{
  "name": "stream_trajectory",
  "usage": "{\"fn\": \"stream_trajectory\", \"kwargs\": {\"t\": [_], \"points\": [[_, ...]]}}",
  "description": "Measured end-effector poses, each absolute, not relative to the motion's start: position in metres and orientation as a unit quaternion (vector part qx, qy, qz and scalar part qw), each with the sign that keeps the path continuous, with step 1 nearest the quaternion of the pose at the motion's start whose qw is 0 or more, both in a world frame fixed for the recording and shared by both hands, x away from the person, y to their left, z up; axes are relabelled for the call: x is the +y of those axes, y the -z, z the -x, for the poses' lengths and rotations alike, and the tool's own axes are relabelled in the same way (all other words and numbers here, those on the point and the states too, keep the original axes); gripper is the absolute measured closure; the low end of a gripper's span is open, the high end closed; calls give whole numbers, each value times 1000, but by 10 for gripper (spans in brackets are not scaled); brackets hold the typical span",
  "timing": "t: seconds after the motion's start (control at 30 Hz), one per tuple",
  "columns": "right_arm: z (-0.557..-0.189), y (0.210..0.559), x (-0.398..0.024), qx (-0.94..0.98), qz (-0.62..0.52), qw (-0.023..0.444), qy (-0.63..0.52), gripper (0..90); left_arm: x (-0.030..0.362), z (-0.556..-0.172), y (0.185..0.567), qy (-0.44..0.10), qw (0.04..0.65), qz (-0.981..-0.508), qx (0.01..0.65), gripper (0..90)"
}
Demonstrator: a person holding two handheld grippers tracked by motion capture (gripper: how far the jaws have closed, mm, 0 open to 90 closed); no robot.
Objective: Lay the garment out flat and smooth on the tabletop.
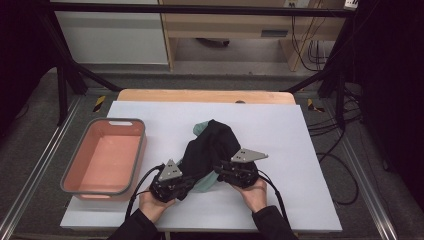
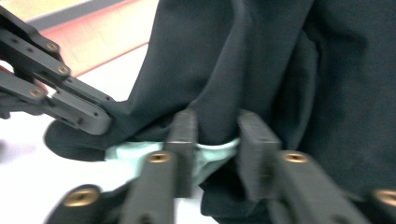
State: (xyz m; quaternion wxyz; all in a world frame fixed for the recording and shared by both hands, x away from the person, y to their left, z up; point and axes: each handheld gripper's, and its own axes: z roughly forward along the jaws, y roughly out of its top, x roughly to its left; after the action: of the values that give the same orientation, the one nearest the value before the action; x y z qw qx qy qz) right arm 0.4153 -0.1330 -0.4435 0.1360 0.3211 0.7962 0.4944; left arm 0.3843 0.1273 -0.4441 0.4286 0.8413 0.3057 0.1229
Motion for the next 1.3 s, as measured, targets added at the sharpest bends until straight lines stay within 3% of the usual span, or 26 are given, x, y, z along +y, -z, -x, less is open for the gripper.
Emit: {"fn": "stream_trajectory", "kwargs": {"t": [0.2,0.23,0.3,0.33,0.37,0.43,0.47,0.5,0.6,0.7,0.97,1.03,1.07,1.1,1.13,1.2,1.23,1.27,1.3], "points": [[-414,436,-144,796,-321,109,-501,857,131,-385,439,-123,439,-834,310,801],[-411,428,-152,794,-322,116,-502,859,133,-385,438,-121,445,-831,312,714],[-410,423,-157,792,-322,116,-505,859,136,-386,435,-114,460,-822,317,661],[-408,418,-164,789,-324,116,-509,859,138,-386,434,-113,468,-816,320,593],[-404,410,-177,783,-328,119,-514,860,139,-387,433,-116,476,-810,323,453],[-401,407,-184,784,-329,121,-512,860,144,-389,431,-121,486,-802,327,405],[-396,403,-200,785,-334,131,-505,860,145,-390,431,-121,490,-797,330,309],[-396,403,-200,785,-334,131,-505,860,147,-391,430,-124,493,-794,334,309],[-389,406,-232,789,-354,132,-484,859,152,-395,431,-134,498,-784,345,182],[-388,417,-249,796,-369,138,-460,858,154,-399,434,-132,494,-782,355,151],[-394,440,-260,804,-389,131,-430,810,144,-409,445,-101,481,-798,348,176],[-393,434,-257,800,-380,143,-443,751,139,-411,449,-88,479,-805,338,244],[-393,425,-254,793,-376,145,-458,670,135,-412,451,-83,477,-808,336,302],[-393,425,-254,793,-376,145,-458,670,132,-413,453,-71,473,-814,330,302],[-395,417,-248,781,-375,154,-475,576,128,-414,455,-61,467,-820,325,388],[-396,413,-244,777,-371,153,-485,545,122,-415,459,-53,455,-830,318,428],[-398,406,-235,767,-366,155,-505,429,118,-414,461,-51,446,-837,314,525],[-398,406,-235,767,-366,155,-505,429,118,-414,461,-51,446,-837,314,584],[-402,400,-223,765,-362,157,-510,356,117,-414,462,-53,443,-839,311,632]]}}
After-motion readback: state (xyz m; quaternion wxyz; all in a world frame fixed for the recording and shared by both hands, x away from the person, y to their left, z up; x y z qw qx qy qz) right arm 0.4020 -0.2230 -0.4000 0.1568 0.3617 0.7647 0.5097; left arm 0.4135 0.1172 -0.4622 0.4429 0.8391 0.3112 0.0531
